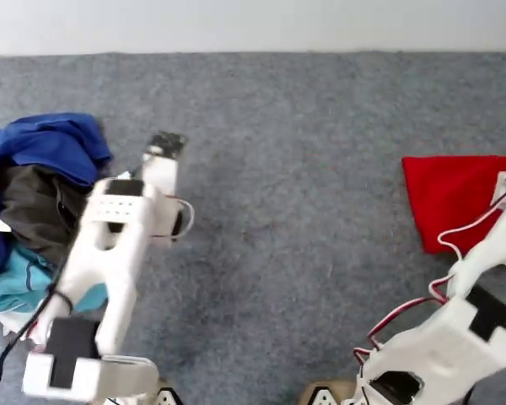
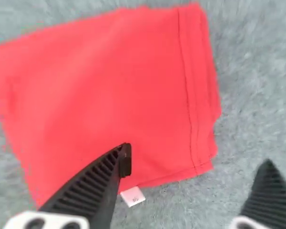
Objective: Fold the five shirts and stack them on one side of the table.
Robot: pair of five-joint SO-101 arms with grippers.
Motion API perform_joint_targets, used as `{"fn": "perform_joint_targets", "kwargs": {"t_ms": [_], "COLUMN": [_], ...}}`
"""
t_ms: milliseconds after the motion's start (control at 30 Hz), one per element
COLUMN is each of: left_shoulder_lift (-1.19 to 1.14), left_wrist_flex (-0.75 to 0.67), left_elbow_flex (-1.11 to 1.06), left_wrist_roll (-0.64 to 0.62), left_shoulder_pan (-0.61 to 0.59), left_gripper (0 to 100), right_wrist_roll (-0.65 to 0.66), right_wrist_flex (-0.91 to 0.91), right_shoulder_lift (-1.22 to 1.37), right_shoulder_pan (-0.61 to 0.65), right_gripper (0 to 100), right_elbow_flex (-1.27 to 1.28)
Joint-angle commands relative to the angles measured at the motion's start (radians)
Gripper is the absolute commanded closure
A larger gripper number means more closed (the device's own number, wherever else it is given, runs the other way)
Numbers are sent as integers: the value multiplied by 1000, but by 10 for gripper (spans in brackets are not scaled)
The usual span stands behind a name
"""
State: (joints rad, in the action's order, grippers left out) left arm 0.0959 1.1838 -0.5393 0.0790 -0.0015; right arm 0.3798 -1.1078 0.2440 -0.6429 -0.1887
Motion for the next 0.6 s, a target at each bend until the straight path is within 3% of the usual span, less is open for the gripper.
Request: {"fn": "perform_joint_targets", "kwargs": {"t_ms": [0,67,167,300,433,567], "left_shoulder_lift": [203,324,519,740,789,741], "left_wrist_flex": [80,120,169,247,333,353], "left_elbow_flex": [54,56,59,85,136,128], "left_wrist_roll": [54,89,155,170,170,170], "left_shoulder_pan": [-71,-130,-245,-408,-563,-712], "left_gripper": [987,986,984,918,848,829], "right_wrist_roll": [11,9,9,9,9,9], "right_wrist_flex": [-41,-56,-97,-176,-179,-188], "right_shoulder_lift": [-159,-206,-260,-305,-312,-312], "right_shoulder_pan": [33,45,74,133,189,297], "right_gripper": [898,998,909,941,991,976], "right_elbow_flex": [-54,-52,-51,-51,-51,-48]}}
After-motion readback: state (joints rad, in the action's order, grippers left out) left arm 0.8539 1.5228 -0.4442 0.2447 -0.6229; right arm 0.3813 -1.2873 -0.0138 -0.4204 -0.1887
